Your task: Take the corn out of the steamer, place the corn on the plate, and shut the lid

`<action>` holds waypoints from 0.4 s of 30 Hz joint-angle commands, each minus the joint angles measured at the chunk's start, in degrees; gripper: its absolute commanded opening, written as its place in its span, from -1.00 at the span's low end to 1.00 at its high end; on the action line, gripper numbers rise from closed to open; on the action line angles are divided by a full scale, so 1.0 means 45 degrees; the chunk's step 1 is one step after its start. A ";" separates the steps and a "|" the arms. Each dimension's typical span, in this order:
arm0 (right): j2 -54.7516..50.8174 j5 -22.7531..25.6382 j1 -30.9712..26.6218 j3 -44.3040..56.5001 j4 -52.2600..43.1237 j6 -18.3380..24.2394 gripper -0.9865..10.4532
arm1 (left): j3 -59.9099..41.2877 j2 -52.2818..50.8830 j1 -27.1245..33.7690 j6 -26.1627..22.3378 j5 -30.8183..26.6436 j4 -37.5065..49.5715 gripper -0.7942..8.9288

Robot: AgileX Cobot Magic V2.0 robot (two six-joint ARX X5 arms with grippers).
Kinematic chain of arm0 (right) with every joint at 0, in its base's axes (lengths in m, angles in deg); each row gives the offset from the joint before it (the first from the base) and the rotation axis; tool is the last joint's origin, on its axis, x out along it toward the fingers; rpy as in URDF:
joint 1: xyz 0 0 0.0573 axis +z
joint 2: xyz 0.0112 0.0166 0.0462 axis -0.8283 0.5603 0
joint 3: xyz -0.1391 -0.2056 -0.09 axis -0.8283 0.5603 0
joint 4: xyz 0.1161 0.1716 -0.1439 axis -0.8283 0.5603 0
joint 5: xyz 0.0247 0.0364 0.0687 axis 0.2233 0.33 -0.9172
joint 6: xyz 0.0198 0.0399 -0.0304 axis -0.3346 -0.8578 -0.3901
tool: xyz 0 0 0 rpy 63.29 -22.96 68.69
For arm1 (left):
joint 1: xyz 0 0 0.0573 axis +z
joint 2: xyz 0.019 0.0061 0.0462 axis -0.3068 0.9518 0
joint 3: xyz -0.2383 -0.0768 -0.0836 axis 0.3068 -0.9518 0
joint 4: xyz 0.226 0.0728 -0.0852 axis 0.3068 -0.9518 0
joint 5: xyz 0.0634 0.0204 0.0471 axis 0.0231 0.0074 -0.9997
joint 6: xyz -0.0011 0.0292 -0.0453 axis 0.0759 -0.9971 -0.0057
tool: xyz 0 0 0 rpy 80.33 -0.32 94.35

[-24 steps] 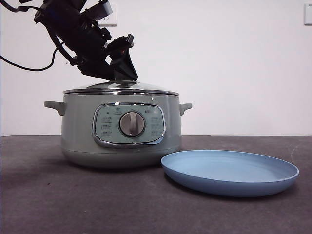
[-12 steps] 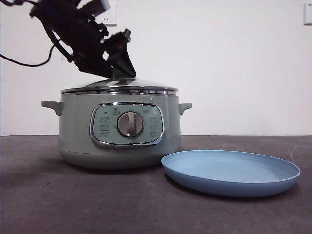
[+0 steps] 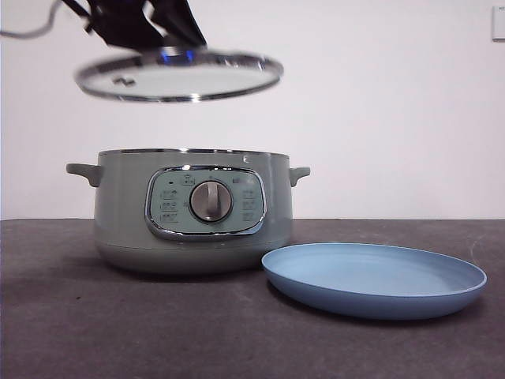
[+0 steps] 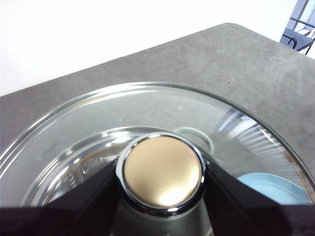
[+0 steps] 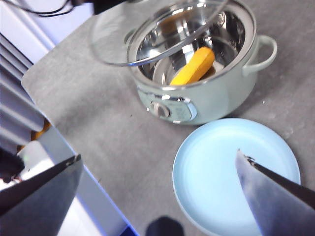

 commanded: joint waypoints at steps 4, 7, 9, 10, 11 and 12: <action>0.0631 -0.0005 0.0039 -0.0044 -0.1875 -0.1384 0.22 | 0.0049 -0.2642 -0.0015 0.0078 0.0005 -0.1239 -0.85; 0.1258 0.0000 0.0160 -0.0044 -0.2968 -0.1948 0.22 | 0.0049 -0.4075 -0.0015 0.0078 -0.0087 -0.2380 -0.85; 0.1753 0.0005 0.0306 -0.0044 -0.3750 -0.2356 0.22 | 0.0049 -0.4920 -0.0015 0.0078 -0.0374 -0.3079 -0.85; 0.2055 0.0000 0.0432 -0.0044 -0.4221 -0.2652 0.22 | 0.0049 -0.5372 -0.0015 0.0073 -0.0505 -0.3458 -0.85; 0.2390 0.0029 0.0588 -0.0044 -0.4726 -0.2939 0.22 | 0.0049 -0.5829 -0.0015 0.0073 -0.0685 -0.3832 -0.85; 0.2691 0.0121 0.0743 -0.0044 -0.5149 -0.3186 0.22 | 0.0049 -0.6203 -0.0015 0.0073 -0.0753 -0.4153 -0.85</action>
